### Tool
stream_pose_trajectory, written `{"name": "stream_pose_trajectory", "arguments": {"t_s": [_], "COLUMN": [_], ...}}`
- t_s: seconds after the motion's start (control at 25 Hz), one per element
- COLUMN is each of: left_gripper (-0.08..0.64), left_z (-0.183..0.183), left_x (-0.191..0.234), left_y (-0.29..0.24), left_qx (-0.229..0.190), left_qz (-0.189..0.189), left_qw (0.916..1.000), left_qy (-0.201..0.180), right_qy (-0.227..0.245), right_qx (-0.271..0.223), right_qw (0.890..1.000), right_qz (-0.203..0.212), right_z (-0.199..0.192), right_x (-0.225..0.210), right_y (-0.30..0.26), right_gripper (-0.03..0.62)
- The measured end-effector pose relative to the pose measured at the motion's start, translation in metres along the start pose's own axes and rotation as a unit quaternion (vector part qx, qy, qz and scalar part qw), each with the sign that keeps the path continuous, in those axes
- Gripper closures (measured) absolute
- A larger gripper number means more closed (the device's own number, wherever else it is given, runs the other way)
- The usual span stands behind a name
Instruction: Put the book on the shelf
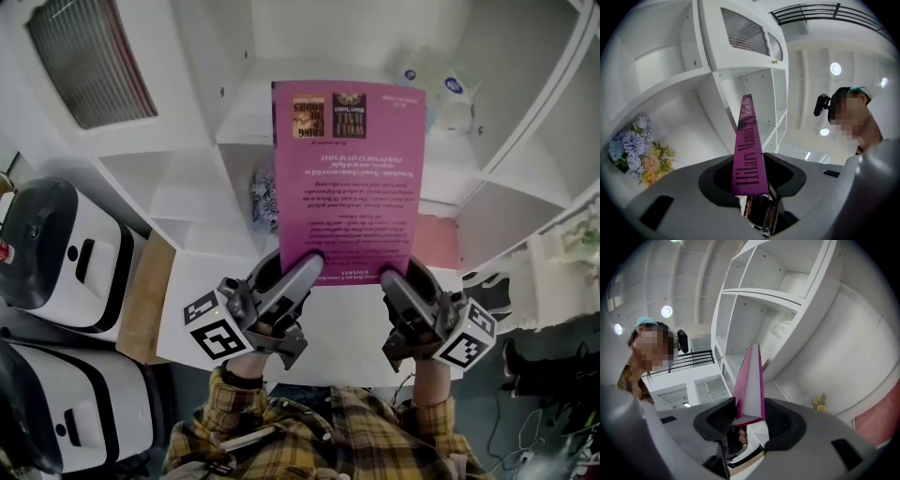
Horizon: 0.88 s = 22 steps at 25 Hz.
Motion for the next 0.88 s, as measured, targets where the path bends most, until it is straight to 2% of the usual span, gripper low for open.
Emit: {"name": "stream_pose_trajectory", "arguments": {"t_s": [0.52, 0.72, 0.88], "left_gripper": [0.394, 0.397, 0.399], "left_z": [0.001, 0.000, 0.000], "left_x": [-0.002, -0.001, -0.001], "left_y": [0.001, 0.002, 0.003], "left_qx": [-0.022, -0.035, -0.049], "left_qz": [-0.018, -0.025, -0.034], "left_qw": [0.9996, 0.9991, 0.9982], "left_qy": [0.001, 0.000, 0.006], "right_qy": [0.048, 0.107, 0.178], "right_qx": [-0.007, -0.003, -0.006], "right_qw": [0.998, 0.993, 0.983], "right_qz": [-0.036, -0.042, -0.044], "right_z": [0.000, 0.002, 0.005], "right_x": [0.007, 0.010, 0.015], "right_y": [0.001, 0.001, 0.002], "right_gripper": [0.397, 0.393, 0.380]}}
Point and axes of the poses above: the fingertips, and each gripper's own axes: y backward along the fingers, x to its left, z out of its top, the point moved 7 cm from there along y, backward along the fingers, and after that the axes turned 10 degrees about y, right-handed, at the moved point
